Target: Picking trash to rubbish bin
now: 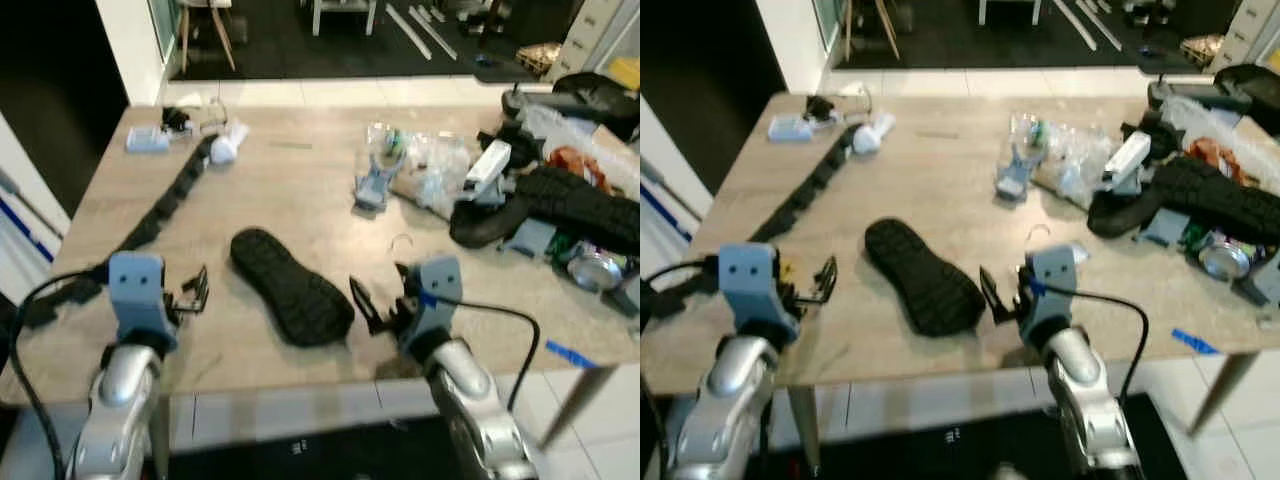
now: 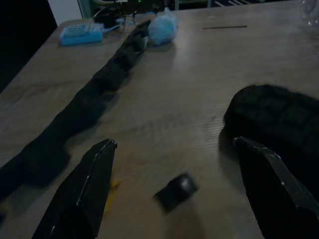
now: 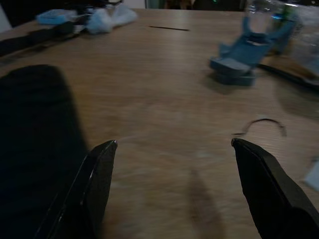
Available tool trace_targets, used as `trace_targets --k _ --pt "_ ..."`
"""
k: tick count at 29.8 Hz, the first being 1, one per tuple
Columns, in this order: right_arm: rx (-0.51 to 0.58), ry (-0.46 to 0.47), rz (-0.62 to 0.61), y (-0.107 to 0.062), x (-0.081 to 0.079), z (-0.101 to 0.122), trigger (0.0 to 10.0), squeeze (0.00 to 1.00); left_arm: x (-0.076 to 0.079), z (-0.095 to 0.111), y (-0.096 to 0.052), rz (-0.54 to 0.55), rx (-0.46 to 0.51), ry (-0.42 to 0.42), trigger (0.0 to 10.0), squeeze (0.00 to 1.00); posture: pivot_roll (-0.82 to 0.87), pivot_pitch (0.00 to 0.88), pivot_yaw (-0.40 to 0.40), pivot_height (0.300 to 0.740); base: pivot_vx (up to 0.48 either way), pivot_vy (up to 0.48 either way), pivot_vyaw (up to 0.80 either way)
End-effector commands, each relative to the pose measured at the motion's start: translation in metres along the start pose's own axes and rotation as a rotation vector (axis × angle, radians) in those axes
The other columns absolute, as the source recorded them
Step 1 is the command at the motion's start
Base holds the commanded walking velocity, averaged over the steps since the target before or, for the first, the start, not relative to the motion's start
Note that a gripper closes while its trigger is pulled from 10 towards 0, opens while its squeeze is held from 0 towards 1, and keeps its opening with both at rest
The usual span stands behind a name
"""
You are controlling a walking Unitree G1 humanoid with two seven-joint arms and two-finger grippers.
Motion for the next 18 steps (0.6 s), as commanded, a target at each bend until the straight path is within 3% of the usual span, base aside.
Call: trace_targets --k 1,18 --pt "-0.015 -0.003 -0.012 -0.0022 0.0035 -0.0042 10.0 0.00 0.0009 -0.0072 -0.0031 0.006 -0.028 -0.011 10.0 0.00 0.01 0.139 -0.016 0.740 0.000 0.000 0.00" --pt "-0.016 0.018 0.029 -0.0023 -0.0036 -0.0036 10.0 0.00 -0.0068 -0.0022 -0.0064 0.008 0.008 0.016 10.0 0.00 0.01 0.132 -0.022 0.740 0.000 0.000 0.00"
Point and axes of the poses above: a point about 5 cm out from each wrist's last joint towards the gripper, its own y axis pointing out of the wrist towards the gripper, its own z axis along the axis of the wrist's last joint, x = y × z, the point moved 3 cm from there along y, pointing out of the wrist towards the gripper, and after that the axes turned 15 degrees about y, right-handed, at the moved point
